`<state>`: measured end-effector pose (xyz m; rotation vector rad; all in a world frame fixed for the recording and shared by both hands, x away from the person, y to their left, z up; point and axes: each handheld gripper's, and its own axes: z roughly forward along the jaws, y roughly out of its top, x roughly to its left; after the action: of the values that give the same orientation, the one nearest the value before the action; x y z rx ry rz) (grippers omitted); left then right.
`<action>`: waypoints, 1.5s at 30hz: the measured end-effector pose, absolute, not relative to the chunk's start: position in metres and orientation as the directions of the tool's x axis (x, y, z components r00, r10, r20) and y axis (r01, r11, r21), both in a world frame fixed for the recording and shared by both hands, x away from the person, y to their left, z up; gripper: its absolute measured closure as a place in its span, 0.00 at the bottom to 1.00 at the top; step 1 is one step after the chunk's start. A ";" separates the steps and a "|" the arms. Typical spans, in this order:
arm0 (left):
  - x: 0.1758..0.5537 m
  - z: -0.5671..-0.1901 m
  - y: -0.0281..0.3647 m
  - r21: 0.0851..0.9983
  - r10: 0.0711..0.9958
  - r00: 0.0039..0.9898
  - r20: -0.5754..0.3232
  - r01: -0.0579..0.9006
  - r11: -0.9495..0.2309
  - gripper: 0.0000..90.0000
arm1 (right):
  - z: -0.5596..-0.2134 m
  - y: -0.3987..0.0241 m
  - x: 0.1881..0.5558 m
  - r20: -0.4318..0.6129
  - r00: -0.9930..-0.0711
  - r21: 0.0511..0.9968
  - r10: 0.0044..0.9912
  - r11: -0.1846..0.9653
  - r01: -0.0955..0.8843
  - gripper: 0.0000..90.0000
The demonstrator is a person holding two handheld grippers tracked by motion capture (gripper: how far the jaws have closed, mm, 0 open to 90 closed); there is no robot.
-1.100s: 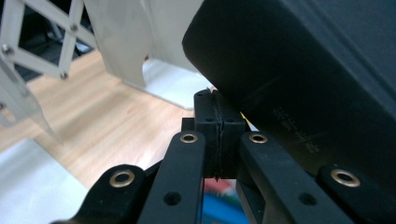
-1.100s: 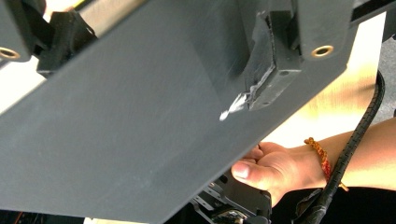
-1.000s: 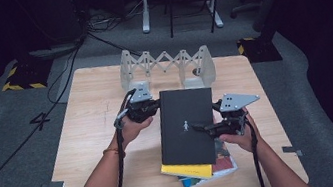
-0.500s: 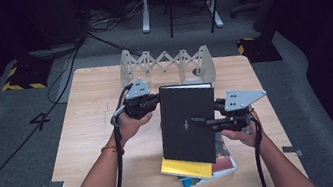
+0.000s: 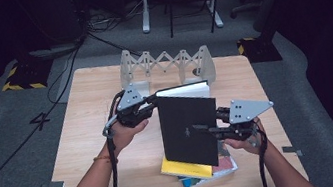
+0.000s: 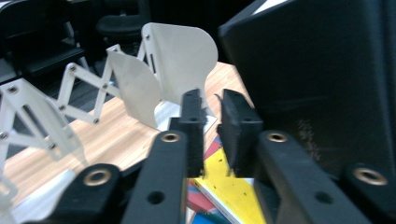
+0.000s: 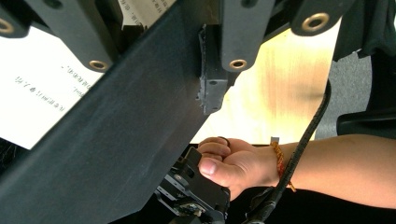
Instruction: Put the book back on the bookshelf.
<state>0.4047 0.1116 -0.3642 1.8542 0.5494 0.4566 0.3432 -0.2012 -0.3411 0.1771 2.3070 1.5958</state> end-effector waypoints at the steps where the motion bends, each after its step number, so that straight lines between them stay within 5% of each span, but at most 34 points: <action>1: 0.402 -0.364 0.112 0.940 0.576 0.815 0.064 0.145 -0.309 0.83 | -0.342 -0.202 0.342 -0.196 -0.938 0.929 0.286 0.360 -0.085 0.78; 12: 0.373 -0.382 0.124 0.896 0.544 0.835 0.078 0.181 -0.406 0.53 | -0.350 -0.208 0.331 -0.204 -0.937 0.937 0.282 0.332 -0.104 0.80; 26: 0.342 -0.415 0.126 0.868 0.430 0.903 0.015 0.202 -0.454 0.41 | -0.355 -0.211 0.323 -0.216 -0.937 0.938 0.275 0.325 -0.121 0.81; 45: 0.335 -0.428 0.078 0.856 0.292 0.956 0.003 0.149 -0.495 0.35 | -0.364 -0.219 0.308 -0.232 -0.941 0.928 0.245 0.347 -0.138 0.82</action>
<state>0.3347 0.0777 -0.4279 2.0967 0.3118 0.1795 0.3080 -0.2185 -0.3639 0.0952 2.2848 1.6229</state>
